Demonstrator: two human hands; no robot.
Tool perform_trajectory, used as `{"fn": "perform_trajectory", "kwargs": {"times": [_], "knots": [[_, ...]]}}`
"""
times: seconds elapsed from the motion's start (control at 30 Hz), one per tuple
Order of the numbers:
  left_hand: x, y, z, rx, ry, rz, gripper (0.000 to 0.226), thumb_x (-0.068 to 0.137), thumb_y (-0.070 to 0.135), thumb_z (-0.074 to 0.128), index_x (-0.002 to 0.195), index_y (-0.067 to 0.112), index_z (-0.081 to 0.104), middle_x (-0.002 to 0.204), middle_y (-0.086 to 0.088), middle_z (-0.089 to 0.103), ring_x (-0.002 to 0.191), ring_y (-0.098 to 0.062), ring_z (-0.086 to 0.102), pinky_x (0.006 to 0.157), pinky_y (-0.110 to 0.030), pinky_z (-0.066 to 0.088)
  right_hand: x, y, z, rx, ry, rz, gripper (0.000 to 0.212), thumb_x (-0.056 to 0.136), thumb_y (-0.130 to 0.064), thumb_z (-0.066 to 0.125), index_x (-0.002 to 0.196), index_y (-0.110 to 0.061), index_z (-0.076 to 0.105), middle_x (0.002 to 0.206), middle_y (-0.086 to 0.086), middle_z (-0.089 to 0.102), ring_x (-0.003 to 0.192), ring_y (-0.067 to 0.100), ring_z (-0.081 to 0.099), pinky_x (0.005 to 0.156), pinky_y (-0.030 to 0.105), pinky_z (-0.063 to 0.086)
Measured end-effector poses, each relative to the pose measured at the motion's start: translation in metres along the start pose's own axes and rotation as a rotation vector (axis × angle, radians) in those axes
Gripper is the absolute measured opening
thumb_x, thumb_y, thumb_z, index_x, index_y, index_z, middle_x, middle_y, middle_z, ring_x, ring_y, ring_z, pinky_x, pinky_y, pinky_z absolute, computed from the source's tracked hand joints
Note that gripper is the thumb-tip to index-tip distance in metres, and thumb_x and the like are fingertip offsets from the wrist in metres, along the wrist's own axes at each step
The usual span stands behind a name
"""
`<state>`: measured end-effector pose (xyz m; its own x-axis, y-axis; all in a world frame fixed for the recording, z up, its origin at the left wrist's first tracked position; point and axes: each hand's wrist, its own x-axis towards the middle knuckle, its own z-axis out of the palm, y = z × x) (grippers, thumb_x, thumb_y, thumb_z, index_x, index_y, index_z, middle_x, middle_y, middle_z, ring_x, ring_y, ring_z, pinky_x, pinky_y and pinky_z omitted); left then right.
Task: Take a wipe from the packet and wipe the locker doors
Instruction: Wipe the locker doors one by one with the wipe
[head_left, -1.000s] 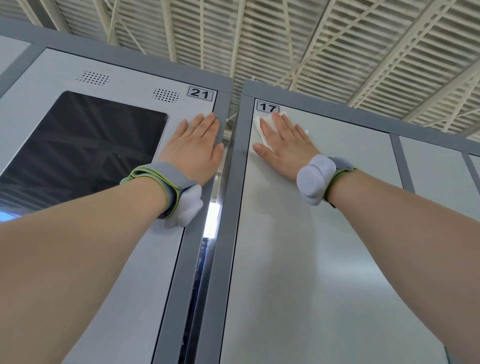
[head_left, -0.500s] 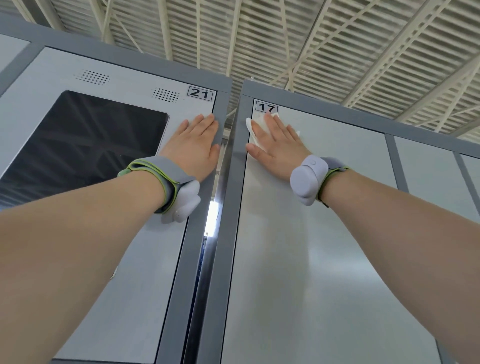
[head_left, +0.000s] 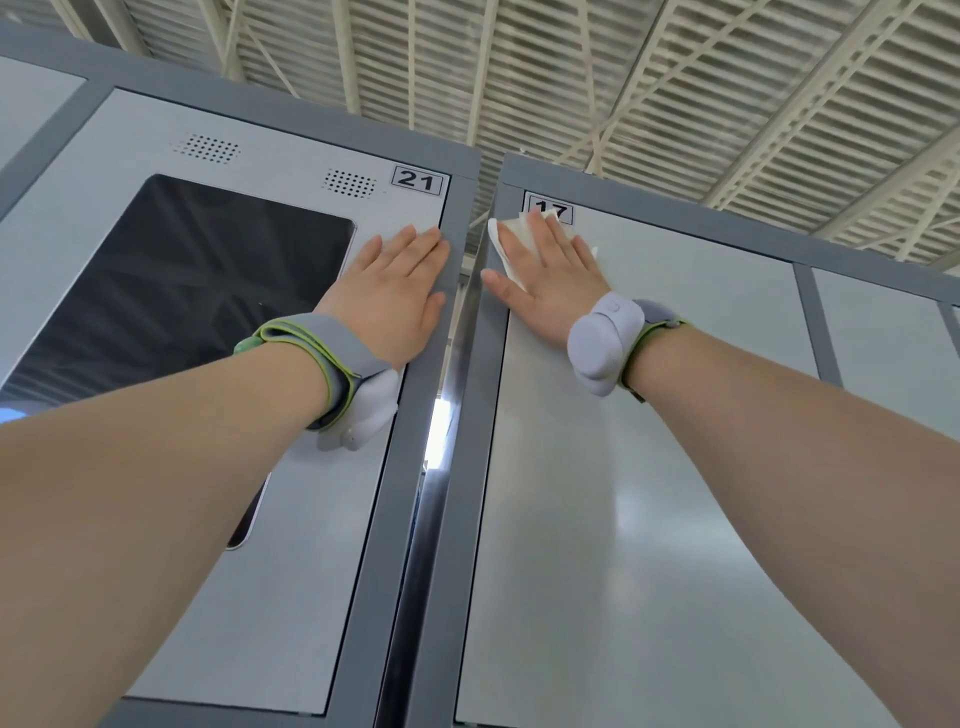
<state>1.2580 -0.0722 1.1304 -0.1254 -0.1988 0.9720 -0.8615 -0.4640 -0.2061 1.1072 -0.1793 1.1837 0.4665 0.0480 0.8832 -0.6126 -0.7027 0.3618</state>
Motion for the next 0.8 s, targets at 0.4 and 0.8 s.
{"fn": "perform_trajectory", "kwargs": {"times": [0.4,0.8], "knots": [[-0.003,-0.002,0.0,-0.053,0.023,-0.02,0.056,0.102,0.028,0.025,0.149,0.003,0.013,0.158,-0.01,0.007,0.146,-0.024,0.002,0.115,-0.03,-0.004,0.035,-0.003,-0.002,0.011,0.031,0.107,0.066,0.094,-0.063,0.017,0.15,-0.033,0.002,0.159,0.008,-0.011,0.145,0.023,-0.013,0.117,0.04,-0.007],[-0.003,-0.006,-0.002,-0.187,0.043,-0.009,0.051,0.099,0.009,0.034,0.147,-0.001,0.018,0.157,-0.013,0.014,0.146,-0.027,0.008,0.116,-0.03,0.0,0.01,0.007,-0.003,0.046,-0.008,0.027,0.059,0.097,-0.056,0.017,0.15,-0.034,0.003,0.159,0.003,-0.01,0.145,0.018,-0.012,0.116,0.036,-0.008]]}}
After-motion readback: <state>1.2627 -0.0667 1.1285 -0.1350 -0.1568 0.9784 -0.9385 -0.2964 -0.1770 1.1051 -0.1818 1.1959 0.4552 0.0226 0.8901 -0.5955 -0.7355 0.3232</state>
